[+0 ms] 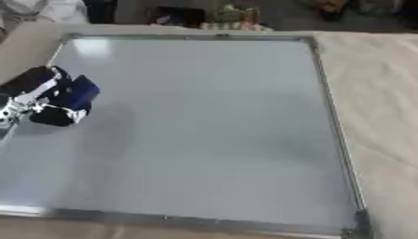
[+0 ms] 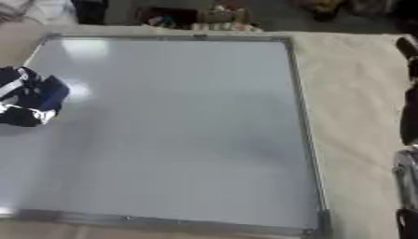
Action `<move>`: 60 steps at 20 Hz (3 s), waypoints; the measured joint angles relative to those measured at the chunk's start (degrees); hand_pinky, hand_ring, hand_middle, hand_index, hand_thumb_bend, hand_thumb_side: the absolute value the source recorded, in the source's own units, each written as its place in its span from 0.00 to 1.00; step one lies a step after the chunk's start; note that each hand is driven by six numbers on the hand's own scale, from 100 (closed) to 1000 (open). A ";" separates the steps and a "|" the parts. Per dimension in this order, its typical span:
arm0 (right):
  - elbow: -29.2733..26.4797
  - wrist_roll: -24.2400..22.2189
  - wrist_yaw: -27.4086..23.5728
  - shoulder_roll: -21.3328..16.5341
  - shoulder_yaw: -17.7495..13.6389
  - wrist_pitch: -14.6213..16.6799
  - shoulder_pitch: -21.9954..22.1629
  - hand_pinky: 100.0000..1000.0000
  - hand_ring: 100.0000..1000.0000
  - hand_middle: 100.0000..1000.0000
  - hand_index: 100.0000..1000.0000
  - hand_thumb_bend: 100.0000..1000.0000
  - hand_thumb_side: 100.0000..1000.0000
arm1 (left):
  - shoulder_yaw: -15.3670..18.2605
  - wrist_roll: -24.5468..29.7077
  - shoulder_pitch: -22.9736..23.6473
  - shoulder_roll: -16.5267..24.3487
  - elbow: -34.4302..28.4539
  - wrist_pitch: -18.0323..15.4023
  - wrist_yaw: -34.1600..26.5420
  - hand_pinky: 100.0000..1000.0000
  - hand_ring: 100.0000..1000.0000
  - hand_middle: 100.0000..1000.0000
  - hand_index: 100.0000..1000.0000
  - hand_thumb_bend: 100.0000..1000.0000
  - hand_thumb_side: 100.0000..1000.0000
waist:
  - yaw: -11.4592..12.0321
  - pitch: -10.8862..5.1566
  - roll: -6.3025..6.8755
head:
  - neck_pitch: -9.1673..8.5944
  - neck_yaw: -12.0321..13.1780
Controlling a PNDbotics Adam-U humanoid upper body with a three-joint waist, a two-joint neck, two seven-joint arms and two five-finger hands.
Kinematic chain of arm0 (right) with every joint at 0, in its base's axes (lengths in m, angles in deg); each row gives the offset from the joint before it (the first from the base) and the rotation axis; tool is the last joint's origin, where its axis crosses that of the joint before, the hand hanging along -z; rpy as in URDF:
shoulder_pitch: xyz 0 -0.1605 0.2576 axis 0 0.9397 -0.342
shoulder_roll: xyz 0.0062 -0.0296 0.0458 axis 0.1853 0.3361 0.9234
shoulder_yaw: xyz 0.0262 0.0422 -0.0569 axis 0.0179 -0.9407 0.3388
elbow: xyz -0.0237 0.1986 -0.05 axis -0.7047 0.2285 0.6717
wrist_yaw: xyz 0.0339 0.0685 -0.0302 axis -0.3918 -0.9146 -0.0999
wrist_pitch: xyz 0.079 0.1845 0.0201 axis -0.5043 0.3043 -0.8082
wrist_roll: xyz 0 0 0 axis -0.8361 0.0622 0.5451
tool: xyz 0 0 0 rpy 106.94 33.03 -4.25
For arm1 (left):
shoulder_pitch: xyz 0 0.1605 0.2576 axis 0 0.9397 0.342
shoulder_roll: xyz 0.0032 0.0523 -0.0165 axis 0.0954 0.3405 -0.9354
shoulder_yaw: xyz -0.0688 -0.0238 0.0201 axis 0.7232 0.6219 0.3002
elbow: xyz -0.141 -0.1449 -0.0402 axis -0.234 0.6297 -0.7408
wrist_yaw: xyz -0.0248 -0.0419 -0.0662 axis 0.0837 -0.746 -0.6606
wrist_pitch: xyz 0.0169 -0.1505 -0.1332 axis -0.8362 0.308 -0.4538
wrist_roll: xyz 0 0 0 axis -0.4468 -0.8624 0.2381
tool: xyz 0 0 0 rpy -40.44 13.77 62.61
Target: Wipe the whiteboard clean with a brush.
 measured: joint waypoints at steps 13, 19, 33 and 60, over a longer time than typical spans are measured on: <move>0.00 -0.21 0.00 -0.13 0.34 0.32 -0.45 0.91 0.93 0.66 0.86 0.13 1.00 | 5.56 -2.68 -6.31 -4.29 12.62 3.05 4.31 0.45 0.51 0.35 0.00 0.02 0.18 | -0.50 0.84 -0.44 | -1.43 0.98; 0.00 -0.23 0.00 -0.13 0.35 0.30 -0.46 0.91 0.93 0.66 0.86 0.13 1.00 | 6.99 -3.80 -8.23 -5.35 16.17 4.00 7.26 0.47 0.53 0.36 0.00 0.03 0.16 | -0.77 0.95 -0.46 | -1.90 1.22; 0.00 -0.08 0.00 -0.12 0.35 -0.05 -0.43 0.91 0.93 0.66 0.87 0.13 1.00 | 7.50 -1.76 -9.21 -5.76 17.66 2.70 9.40 0.55 0.59 0.41 0.16 0.07 0.21 | -0.59 0.96 -0.41 | -2.16 1.24; 0.00 0.47 0.00 0.09 0.34 -0.59 -0.17 0.92 0.93 0.65 0.87 0.12 0.99 | 7.67 1.01 -9.25 -5.71 17.41 1.85 9.12 0.61 0.72 0.60 0.24 0.18 0.47 | -0.37 0.81 -0.26 | -2.16 1.22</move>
